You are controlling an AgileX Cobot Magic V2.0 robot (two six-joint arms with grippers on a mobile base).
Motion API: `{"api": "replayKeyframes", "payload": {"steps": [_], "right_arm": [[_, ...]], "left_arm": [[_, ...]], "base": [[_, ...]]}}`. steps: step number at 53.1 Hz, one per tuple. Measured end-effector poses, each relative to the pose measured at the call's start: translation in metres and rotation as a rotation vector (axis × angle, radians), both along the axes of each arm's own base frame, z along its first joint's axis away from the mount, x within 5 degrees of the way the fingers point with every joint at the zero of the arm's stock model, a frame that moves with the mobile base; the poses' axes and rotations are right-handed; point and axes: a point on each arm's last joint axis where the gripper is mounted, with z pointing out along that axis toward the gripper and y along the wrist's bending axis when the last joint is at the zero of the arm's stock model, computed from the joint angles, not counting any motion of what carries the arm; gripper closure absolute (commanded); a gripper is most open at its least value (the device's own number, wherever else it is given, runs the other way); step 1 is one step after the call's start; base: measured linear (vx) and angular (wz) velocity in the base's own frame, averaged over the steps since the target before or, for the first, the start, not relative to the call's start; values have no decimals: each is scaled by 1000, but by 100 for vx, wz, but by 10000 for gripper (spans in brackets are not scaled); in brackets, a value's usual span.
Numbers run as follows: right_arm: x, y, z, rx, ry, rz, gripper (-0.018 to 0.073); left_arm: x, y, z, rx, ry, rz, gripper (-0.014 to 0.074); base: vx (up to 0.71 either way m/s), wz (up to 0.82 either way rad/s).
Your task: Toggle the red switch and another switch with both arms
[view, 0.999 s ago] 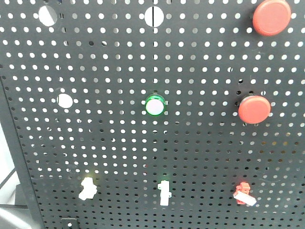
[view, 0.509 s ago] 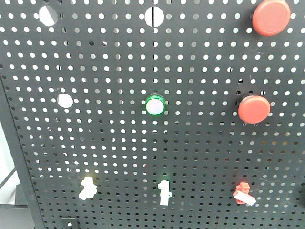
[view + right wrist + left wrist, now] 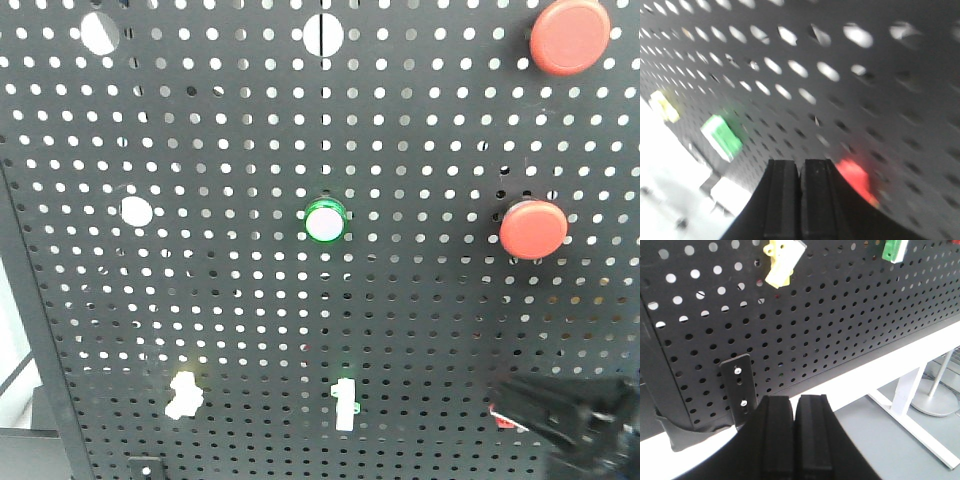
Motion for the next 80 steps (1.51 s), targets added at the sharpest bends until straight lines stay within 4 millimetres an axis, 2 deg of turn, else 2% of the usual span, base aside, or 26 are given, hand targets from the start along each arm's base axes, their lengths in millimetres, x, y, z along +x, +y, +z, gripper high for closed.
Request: {"api": "replayKeyframes", "payload": {"steps": [9,23,38,49,60,66,73,80], "right_arm": [[12,4,-10,-5,41,-16,566],[26,16,-35,-4,190,86,566],[20,17,-35,-17,203,126,566],[-8,16,-24,-41,164,194,566],[-56,6,-32,-41,71,169,566],[-86,-4,-34,-30,-59,87,566],[-114,-21,-24,4,-275,-73,566],[-129,-36,-13,17,-421,-214,566]], "left_arm": [[0,0,0,2,0,-1,594],[0,0,0,21,-8,-8,594],[0,0,0,25,-16,-8,594],[0,0,1,20,-24,-5,594],[0,0,1,20,-25,-4,594],[0,0,1,20,-25,-4,594],[0,0,0,23,-20,-7,594],[0,0,0,24,-19,-7,594]], "base": [[0,0],[0,0],[0,0],[0,0],[0,0],[0,0],[0,0],[0,0]]}}
